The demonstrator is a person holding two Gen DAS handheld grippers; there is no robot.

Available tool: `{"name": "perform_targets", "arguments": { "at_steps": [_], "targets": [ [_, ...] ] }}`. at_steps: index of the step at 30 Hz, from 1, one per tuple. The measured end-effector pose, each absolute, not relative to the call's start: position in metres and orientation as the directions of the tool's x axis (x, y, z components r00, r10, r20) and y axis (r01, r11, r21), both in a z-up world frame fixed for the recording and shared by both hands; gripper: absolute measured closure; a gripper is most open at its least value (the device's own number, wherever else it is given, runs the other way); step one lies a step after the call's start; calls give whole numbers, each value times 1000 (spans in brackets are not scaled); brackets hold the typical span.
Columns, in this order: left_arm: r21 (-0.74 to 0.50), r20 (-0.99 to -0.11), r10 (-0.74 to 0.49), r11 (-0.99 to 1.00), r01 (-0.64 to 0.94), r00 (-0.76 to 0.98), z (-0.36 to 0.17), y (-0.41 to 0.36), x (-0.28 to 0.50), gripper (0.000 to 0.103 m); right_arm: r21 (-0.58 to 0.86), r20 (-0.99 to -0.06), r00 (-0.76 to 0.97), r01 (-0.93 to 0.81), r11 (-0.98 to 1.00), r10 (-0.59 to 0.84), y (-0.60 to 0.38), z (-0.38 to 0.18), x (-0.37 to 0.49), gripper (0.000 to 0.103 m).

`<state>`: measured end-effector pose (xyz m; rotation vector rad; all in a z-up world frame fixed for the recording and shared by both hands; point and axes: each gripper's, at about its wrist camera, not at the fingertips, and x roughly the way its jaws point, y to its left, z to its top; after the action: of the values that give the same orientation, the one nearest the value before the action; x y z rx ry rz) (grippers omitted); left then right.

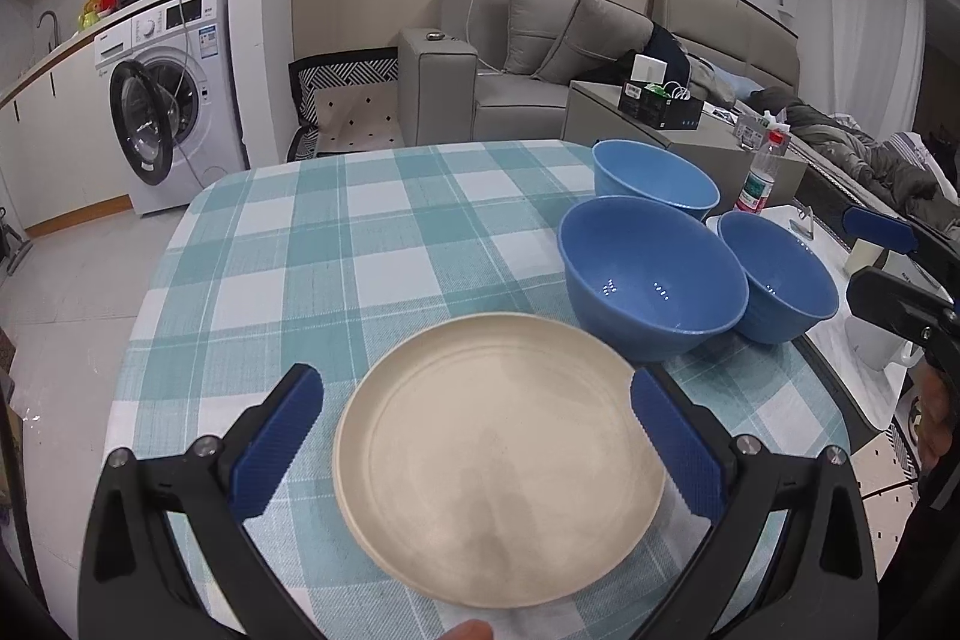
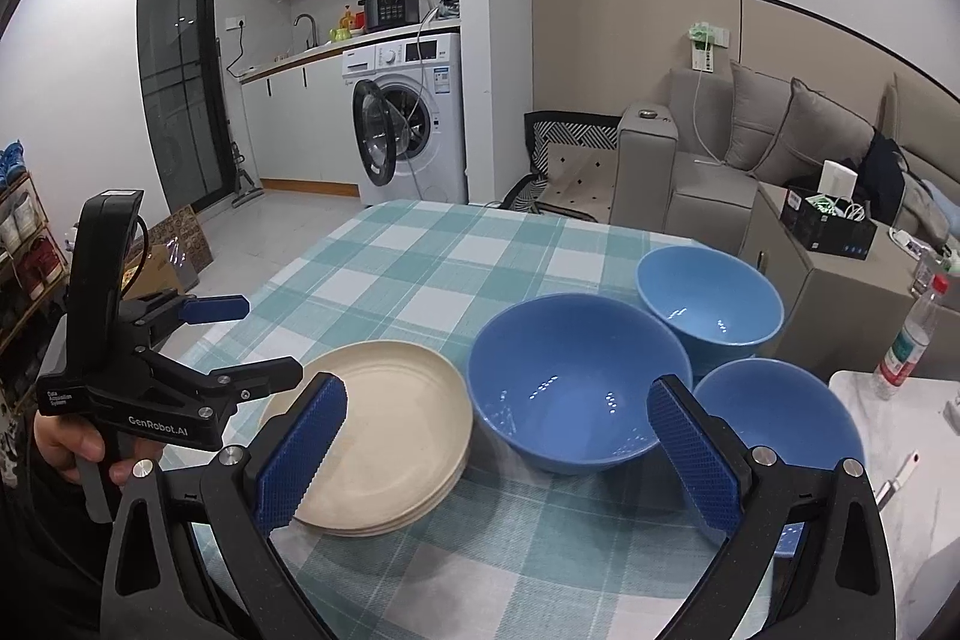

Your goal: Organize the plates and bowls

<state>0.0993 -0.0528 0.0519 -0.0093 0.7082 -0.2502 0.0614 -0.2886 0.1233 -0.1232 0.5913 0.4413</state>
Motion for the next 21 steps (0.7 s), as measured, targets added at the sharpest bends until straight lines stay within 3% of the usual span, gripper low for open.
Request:
{"name": "perform_targets", "arguments": {
  "at_steps": [21],
  "targets": [
    [-79, -590, -263, 960, 270, 764, 95, -94, 144, 0, 71, -528, 798, -300, 951, 291, -365, 162, 87, 1]
  ]
}}
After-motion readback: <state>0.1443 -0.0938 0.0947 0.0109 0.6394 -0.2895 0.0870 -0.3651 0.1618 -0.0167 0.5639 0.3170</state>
